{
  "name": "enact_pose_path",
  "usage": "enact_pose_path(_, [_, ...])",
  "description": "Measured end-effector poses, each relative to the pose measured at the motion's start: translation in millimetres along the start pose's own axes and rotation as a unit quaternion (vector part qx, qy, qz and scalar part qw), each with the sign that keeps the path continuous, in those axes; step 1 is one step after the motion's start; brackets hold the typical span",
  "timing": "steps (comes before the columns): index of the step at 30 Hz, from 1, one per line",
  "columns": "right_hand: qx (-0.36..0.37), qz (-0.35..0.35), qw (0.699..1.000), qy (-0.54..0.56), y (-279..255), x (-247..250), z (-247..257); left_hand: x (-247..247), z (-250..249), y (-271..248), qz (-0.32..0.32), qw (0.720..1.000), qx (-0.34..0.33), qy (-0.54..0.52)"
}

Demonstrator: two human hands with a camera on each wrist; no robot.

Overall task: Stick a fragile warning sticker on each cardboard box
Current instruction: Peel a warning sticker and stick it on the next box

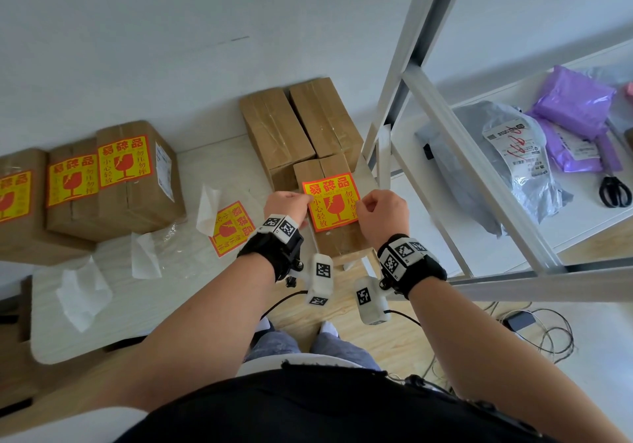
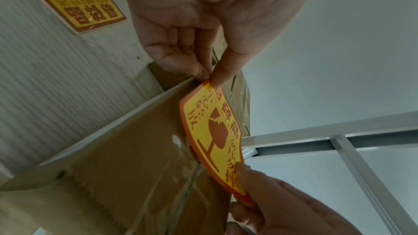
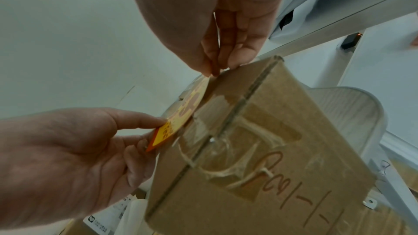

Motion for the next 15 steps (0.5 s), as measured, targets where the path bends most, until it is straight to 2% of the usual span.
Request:
enact_pose_path(8, [0.038, 0.001, 0.999, -0.02, -2, -3, 8, 4, 3, 4, 0.001, 1.0, 0.013, 0.002])
enact_pose_path(15, [0.085, 0.017, 0.993, -0.086, -1, -4, 19, 5, -7, 7, -0.027, 0.991, -0.07, 0.108])
Point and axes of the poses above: each hand's wrist, its own y-axis towards the middle knuckle, its own x-axis out of the back of the hand, z = x × y, the point moved 8 cm from there along y, towards the middle knuckle, and after that the axes turned 7 degrees about -z, right-handed, at the moved point
